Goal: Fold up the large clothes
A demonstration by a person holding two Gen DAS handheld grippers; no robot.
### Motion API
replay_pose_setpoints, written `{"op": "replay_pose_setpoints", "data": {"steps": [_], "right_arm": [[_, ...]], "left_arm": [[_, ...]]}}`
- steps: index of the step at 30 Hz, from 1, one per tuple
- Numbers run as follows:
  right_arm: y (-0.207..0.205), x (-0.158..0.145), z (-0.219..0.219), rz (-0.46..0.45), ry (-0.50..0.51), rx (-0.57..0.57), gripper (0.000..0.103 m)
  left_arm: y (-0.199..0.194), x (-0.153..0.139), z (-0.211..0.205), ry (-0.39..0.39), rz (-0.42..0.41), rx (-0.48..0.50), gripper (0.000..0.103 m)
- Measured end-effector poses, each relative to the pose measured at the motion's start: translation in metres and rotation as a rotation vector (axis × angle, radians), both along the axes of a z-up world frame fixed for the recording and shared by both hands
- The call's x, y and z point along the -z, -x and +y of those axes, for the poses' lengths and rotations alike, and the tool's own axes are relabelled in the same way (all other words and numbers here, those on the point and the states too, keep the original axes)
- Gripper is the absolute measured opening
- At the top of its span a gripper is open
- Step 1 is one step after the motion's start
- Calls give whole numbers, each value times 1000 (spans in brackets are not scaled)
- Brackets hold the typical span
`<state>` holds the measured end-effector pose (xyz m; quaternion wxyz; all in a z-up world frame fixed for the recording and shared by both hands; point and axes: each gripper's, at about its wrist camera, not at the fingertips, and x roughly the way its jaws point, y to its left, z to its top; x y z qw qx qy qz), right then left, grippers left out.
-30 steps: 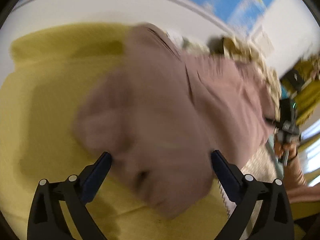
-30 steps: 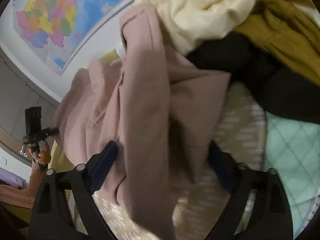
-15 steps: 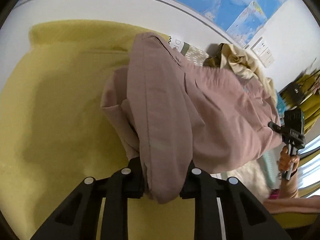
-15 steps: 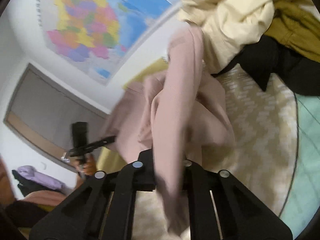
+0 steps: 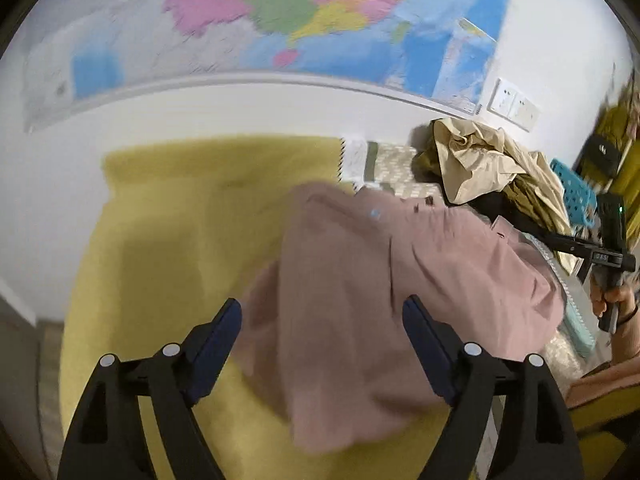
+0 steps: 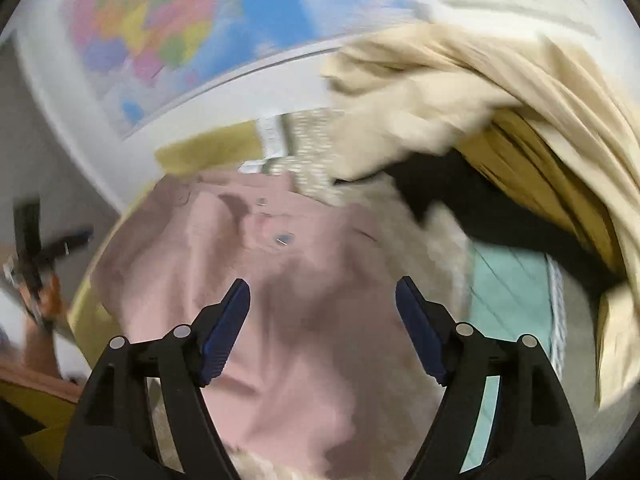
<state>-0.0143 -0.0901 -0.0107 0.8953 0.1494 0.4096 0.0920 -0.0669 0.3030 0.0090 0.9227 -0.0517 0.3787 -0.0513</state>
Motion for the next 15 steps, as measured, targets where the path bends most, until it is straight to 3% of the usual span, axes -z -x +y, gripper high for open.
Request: {"op": "replay_pose_setpoints", "data": {"steps": [3, 4, 5, 6, 7, 8, 10, 11, 14, 15], "right_arm": [[-25, 16, 27, 33, 88, -92, 67], [-40, 27, 38, 64, 120, -126, 60], [-47, 35, 43, 81, 151, -132, 56], [-55, 41, 47, 94, 190, -139, 43], [-56, 45, 49, 95, 218, -151, 24], [-58, 44, 51, 88, 219, -155, 19], [-56, 28, 43, 46, 190, -138, 5], [-55, 17, 36, 18, 156, -129, 5], [-52, -21, 12, -100, 58, -57, 5], [-54, -31, 8, -148, 51, -41, 5]], "left_arm": [[-46, 18, -21, -111, 78, 7, 79], [-57, 27, -25, -155, 114, -8, 77], [-75, 42, -31, -209, 162, -20, 62], [-80, 52, -24, -222, 191, -19, 39], [-86, 60, -21, -211, 214, -19, 29], [-91, 63, -18, -186, 216, -35, 18], [-83, 56, -4, -120, 179, -36, 11], [-78, 47, 7, -49, 152, -45, 4], [-59, 24, 36, 109, 74, -78, 3], [-55, 19, 39, 123, 54, -91, 3]]}}
